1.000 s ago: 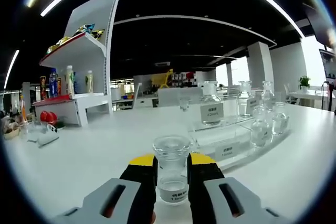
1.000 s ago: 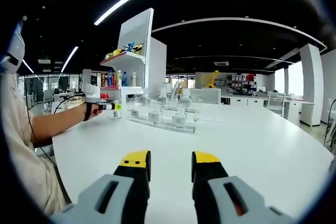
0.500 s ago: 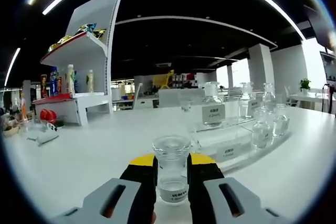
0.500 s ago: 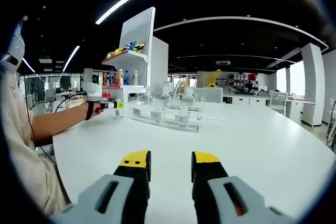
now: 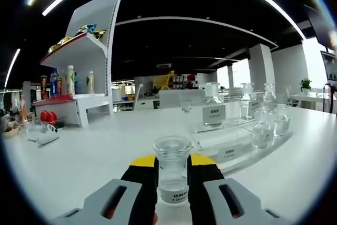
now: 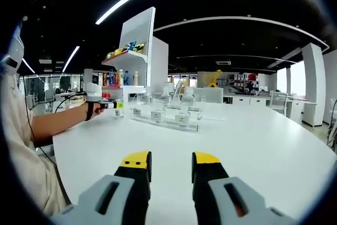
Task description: Identify the label on the chemical reagent bottle, grasp the chemical reagent bottle, and place it in the designated position on the reagent rack
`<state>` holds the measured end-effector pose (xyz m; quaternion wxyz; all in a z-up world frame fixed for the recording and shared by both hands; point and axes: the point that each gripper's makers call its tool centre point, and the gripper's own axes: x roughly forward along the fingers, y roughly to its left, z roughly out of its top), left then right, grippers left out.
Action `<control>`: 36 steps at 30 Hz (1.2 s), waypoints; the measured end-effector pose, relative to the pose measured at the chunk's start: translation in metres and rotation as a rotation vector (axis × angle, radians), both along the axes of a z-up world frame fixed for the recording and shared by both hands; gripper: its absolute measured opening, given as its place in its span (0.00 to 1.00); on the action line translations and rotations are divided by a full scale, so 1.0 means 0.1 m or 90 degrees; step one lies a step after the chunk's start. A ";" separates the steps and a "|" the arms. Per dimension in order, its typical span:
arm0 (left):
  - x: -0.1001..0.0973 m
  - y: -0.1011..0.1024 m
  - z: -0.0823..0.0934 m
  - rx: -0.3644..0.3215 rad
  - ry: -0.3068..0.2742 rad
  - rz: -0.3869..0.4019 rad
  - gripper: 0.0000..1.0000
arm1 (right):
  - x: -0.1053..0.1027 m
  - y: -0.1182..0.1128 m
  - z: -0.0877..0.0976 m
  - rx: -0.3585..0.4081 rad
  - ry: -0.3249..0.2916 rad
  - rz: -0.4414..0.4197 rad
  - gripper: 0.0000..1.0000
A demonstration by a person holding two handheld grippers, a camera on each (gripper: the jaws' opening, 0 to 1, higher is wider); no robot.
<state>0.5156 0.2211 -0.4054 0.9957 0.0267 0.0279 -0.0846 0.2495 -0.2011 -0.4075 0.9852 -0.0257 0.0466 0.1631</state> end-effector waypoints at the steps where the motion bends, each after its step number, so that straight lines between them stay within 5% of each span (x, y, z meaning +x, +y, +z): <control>1: 0.00 0.01 0.00 0.000 0.000 0.002 0.22 | 0.00 0.00 0.00 0.000 0.000 0.000 0.30; 17: -0.12 0.04 0.10 -0.013 -0.003 0.001 0.21 | -0.02 0.07 0.08 -0.004 -0.010 0.007 0.30; 36: -0.50 -0.01 0.42 -0.041 -0.022 -0.033 0.21 | -0.12 0.13 0.20 -0.006 -0.028 0.012 0.30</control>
